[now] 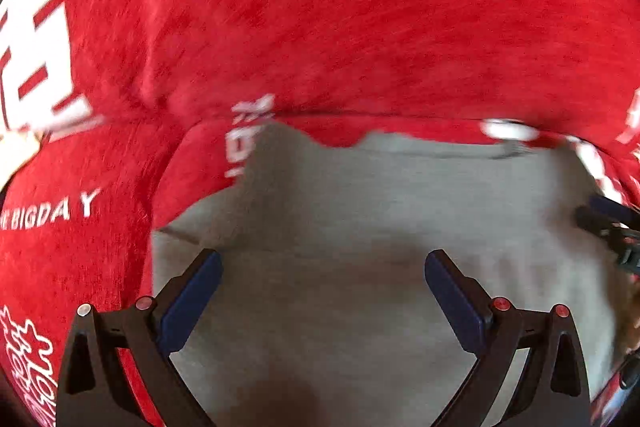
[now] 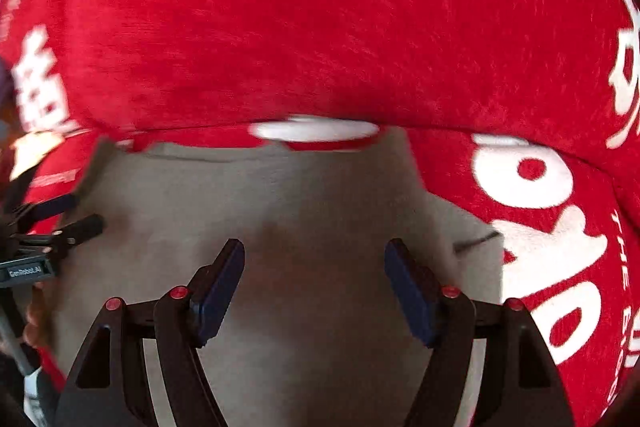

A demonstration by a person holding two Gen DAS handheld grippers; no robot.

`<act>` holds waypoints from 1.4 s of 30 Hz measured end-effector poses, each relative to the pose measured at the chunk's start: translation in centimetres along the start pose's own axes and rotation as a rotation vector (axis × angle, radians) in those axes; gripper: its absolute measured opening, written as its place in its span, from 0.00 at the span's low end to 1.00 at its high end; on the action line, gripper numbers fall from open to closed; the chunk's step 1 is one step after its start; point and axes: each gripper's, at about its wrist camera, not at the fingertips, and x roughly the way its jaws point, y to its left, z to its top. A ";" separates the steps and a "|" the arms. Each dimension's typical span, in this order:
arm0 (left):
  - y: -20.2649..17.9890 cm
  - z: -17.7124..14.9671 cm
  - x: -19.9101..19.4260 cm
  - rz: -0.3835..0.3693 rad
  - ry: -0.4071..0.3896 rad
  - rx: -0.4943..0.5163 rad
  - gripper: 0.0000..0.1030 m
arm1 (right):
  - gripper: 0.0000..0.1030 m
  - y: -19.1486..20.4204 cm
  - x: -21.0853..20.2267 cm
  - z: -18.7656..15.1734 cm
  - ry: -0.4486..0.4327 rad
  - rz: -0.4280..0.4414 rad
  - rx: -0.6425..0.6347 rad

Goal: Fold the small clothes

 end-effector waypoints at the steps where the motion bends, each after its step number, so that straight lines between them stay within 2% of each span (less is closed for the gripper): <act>1: 1.2 -0.1 0.4 0.009 0.003 -0.034 0.99 | 0.73 -1.0 0.3 0.0 -0.002 -0.026 0.022; 2: 2.3 -0.3 0.6 0.047 -0.002 -0.068 0.99 | 0.73 -2.4 0.6 -0.2 -0.007 -0.042 0.062; 3: 4.1 -0.6 0.9 0.045 0.003 -0.124 0.99 | 0.73 -3.9 0.6 -0.5 -0.014 -0.066 0.110; 4: 5.4 -0.8 1.0 0.001 0.012 -0.171 0.99 | 0.73 -5.2 0.6 -0.8 -0.012 -0.074 0.151; 6: 7.5 -1.1 0.5 -0.015 0.017 -0.270 0.99 | 0.73 -6.6 -0.2 -1.2 -0.045 -0.011 0.198; 9: 8.0 -1.1 -2.1 -0.007 -0.053 -0.314 0.99 | 0.74 -4.9 -2.0 -1.0 -0.056 -0.148 0.150; 11: 6.5 -0.8 -3.3 -0.013 -0.086 -0.300 0.99 | 0.79 -2.3 -3.5 -0.7 -0.108 -0.169 0.098; 14: 1.8 0.2 -3.6 -0.001 -0.100 -0.177 0.99 | 0.81 2.0 -4.1 0.0 -0.152 -0.186 0.028; 17: -2.2 0.4 -1.9 0.023 -0.069 -0.050 0.99 | 0.81 6.5 -1.5 0.8 -0.076 -0.153 -0.072; 19: -2.4 0.3 0.4 0.070 -0.015 -0.029 0.99 | 0.81 7.5 0.9 1.5 -0.012 -0.171 -0.091; 21: -1.3 0.3 1.2 0.069 -0.011 -0.058 0.99 | 0.81 6.2 2.7 1.5 0.039 -0.215 -0.054; 22: -0.6 0.3 1.0 0.045 -0.022 -0.088 0.99 | 0.81 4.7 3.0 1.6 0.039 -0.204 -0.009; 24: 0.6 0.4 0.9 0.047 -0.020 -0.112 0.99 | 0.80 1.8 2.6 1.8 0.015 -0.165 0.096; 25: 1.2 0.4 1.0 0.052 -0.010 -0.108 0.99 | 0.80 -0.7 2.0 1.9 0.001 -0.259 0.159; 26: 1.4 0.4 0.9 0.052 -0.005 -0.104 0.99 | 0.81 -0.7 2.0 1.9 0.001 -0.259 0.159; 27: 1.4 0.4 0.6 0.062 -0.004 -0.100 0.99 | 0.81 -1.9 2.0 1.8 0.016 -0.339 0.182; 28: 1.0 0.3 0.2 0.087 -0.009 -0.094 0.99 | 0.81 -4.0 1.1 1.2 0.020 -0.309 0.255; 30: 0.4 -0.5 -1.9 0.122 -0.058 -0.089 0.99 | 0.81 -4.5 0.1 0.7 0.014 -0.286 0.292; 31: 0.2 -0.9 -2.9 0.105 -0.080 -0.090 0.99 | 0.81 -4.5 -1.0 0.2 -0.006 -0.267 0.304; 34: -0.6 -3.5 -6.2 0.003 -0.132 -0.109 0.99 | 0.81 -1.5 -4.5 -1.9 -0.096 -0.212 0.232; 35: -1.0 -4.5 -7.0 -0.003 -0.144 -0.094 0.99 | 0.81 -0.2 -5.0 -2.7 -0.107 -0.193 0.196; 38: -2.5 -5.3 -6.6 0.073 -0.150 -0.061 0.99 | 0.81 5.5 -5.0 -5.0 -0.092 -0.146 0.024; 40: -1.8 -6.0 -5.5 0.116 -0.106 -0.068 0.99 | 0.81 7.9 -4.2 -6.2 -0.085 -0.181 -0.065; 42: 0.0 -6.9 -4.6 0.152 -0.075 -0.091 1.00 | 0.81 8.0 -2.9 -6.7 -0.072 -0.240 -0.092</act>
